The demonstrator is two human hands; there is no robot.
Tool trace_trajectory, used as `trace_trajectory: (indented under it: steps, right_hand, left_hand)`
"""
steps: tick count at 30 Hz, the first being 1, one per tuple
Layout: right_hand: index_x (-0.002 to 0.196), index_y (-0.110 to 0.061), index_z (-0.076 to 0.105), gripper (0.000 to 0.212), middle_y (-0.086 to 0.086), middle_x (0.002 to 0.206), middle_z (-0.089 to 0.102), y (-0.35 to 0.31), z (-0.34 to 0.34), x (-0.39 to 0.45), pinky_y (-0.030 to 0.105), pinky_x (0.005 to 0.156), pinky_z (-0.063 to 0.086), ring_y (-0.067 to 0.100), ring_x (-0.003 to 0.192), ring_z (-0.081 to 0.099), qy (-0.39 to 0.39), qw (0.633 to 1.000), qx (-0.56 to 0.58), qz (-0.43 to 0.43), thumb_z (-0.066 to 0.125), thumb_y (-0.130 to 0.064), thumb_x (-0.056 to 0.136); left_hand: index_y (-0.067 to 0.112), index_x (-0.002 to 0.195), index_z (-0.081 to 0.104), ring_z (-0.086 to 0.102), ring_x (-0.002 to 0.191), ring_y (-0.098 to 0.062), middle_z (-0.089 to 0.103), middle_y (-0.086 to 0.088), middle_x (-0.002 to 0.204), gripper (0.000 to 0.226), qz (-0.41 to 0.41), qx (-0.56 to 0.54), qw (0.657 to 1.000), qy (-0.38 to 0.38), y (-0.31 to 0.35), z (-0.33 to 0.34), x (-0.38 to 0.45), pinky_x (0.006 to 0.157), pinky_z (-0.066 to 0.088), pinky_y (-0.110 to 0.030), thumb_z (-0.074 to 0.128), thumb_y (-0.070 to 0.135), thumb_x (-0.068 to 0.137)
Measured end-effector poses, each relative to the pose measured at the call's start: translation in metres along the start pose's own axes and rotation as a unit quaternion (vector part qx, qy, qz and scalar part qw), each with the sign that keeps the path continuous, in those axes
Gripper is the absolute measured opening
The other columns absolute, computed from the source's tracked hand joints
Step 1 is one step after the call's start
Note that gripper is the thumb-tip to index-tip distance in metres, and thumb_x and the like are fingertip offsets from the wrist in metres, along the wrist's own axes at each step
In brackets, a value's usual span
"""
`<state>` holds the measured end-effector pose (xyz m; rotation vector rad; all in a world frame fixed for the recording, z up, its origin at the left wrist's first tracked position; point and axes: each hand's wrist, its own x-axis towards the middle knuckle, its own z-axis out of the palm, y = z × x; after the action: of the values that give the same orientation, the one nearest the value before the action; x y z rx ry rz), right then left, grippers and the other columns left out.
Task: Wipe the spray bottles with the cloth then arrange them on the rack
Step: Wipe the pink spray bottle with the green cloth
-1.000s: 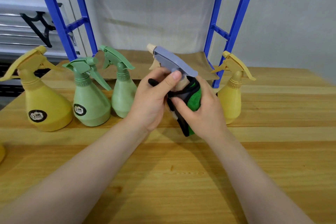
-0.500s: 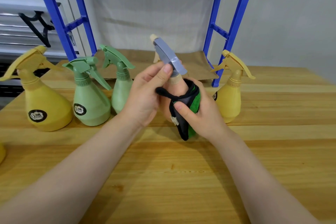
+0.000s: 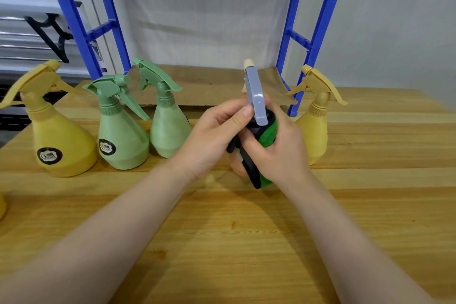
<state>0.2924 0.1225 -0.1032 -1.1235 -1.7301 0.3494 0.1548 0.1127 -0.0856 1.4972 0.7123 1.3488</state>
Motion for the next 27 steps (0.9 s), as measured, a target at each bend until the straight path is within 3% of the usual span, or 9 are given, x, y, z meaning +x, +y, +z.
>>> trace_trajectory:
  steps: [5,9,13,20,24,27]
  right_hand:
    - [0.109,-0.020,0.056,0.049,-0.008,0.097,0.065,0.005,-0.004,0.003,0.040,0.072,0.051,0.015,0.087,0.062,0.055,0.998,-0.038,0.021,0.053,-0.058,0.079]
    - [0.114,-0.018,0.054,0.054,-0.004,0.104,0.062,0.003,0.003,-0.002,0.041,0.073,0.051,0.017,0.094,0.060,0.053,0.997,-0.051,0.015,0.052,-0.058,0.078]
    - [0.118,-0.018,0.053,0.054,-0.006,0.108,0.060,0.002,0.006,-0.003,0.034,0.076,0.050,0.013,0.099,0.058,0.035,0.999,-0.042,0.003,0.053,-0.052,0.076]
    - [0.127,-0.025,0.045,0.060,-0.008,0.115,0.059,0.005,0.009,-0.004,0.027,0.086,0.049,0.009,0.108,0.058,-0.034,0.999,-0.004,-0.020,0.064,-0.054,0.078]
    - [0.136,-0.027,0.037,0.076,-0.009,0.127,0.055,0.012,0.010,-0.005,0.031,0.096,0.048,0.008,0.117,0.054,-0.080,0.997,0.015,-0.002,0.064,-0.060,0.073]
    - [0.142,-0.030,0.030,0.084,-0.009,0.134,0.051,0.015,0.009,-0.006,0.025,0.099,0.044,0.007,0.124,0.050,-0.099,0.994,0.045,0.014,0.063,-0.060,0.071]
  left_hand:
    - [0.009,0.122,0.059,0.059,0.119,-0.017,0.066,-0.004,0.123,0.038,0.036,0.023,0.998,0.051,-0.007,0.008,-0.001,0.106,0.044,-0.033,0.062,0.006,0.084]
    - [0.011,0.107,0.063,0.064,0.099,-0.010,0.068,0.002,0.102,0.032,0.051,0.041,0.993,0.094,-0.007,0.014,-0.002,0.090,0.050,-0.024,0.072,0.005,0.077]
    - [0.011,0.097,0.063,0.063,0.086,-0.006,0.067,0.003,0.092,0.028,0.062,0.017,0.990,0.125,-0.005,0.014,-0.002,0.077,0.052,-0.019,0.075,-0.003,0.077]
    - [0.011,0.097,0.065,0.064,0.083,-0.008,0.070,0.008,0.084,0.016,0.099,-0.038,0.979,0.174,0.001,0.008,-0.001,0.079,0.051,-0.024,0.067,0.000,0.085]
    - [0.019,0.091,0.071,0.062,0.084,-0.010,0.071,0.006,0.086,0.010,0.107,-0.113,0.966,0.205,0.005,-0.005,0.006,0.080,0.049,-0.027,0.070,0.017,0.082]
    - [0.012,0.097,0.067,0.063,0.088,-0.011,0.070,0.001,0.092,0.011,0.112,-0.161,0.954,0.226,0.011,-0.011,0.009,0.084,0.051,-0.028,0.063,0.012,0.087]
